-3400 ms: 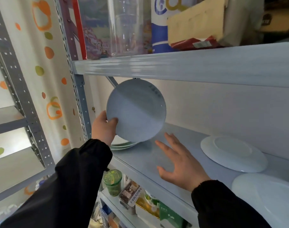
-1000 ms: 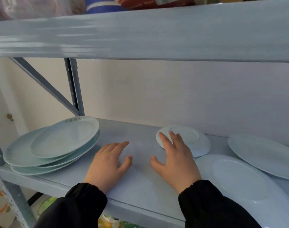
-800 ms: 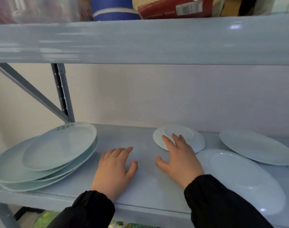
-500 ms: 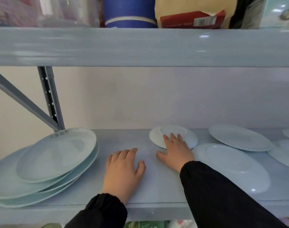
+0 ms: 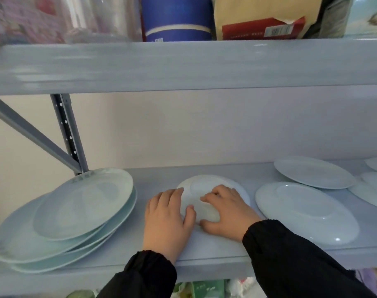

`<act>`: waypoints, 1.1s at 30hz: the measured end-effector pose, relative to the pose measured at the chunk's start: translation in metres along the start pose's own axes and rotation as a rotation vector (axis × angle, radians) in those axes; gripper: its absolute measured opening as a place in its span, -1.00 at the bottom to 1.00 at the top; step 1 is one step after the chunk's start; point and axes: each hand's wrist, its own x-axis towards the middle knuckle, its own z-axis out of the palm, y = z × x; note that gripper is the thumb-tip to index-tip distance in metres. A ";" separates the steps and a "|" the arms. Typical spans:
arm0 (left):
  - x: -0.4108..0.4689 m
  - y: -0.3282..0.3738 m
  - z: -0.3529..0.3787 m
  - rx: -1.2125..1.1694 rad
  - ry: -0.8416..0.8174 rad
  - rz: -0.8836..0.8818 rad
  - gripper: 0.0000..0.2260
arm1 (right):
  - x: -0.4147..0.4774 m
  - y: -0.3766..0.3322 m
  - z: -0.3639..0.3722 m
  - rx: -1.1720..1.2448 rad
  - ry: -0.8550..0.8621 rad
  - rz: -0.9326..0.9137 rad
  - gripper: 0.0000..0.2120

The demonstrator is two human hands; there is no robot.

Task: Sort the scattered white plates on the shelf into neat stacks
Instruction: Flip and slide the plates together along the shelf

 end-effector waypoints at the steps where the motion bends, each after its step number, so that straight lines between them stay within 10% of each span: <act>1: -0.002 -0.001 -0.005 0.006 -0.016 0.048 -0.56 | -0.008 -0.001 -0.001 0.006 -0.005 -0.001 -0.39; 10: -0.019 -0.023 -0.031 0.004 -0.088 0.087 -0.53 | -0.081 -0.002 -0.014 -0.147 -0.103 -0.060 -0.15; 20: -0.024 -0.024 -0.031 0.007 -0.089 0.050 -0.49 | -0.113 0.027 0.001 -0.305 0.233 -0.224 -0.26; 33: -0.024 -0.021 -0.030 0.048 -0.082 0.033 -0.52 | -0.014 -0.007 -0.039 0.981 0.679 0.407 -0.85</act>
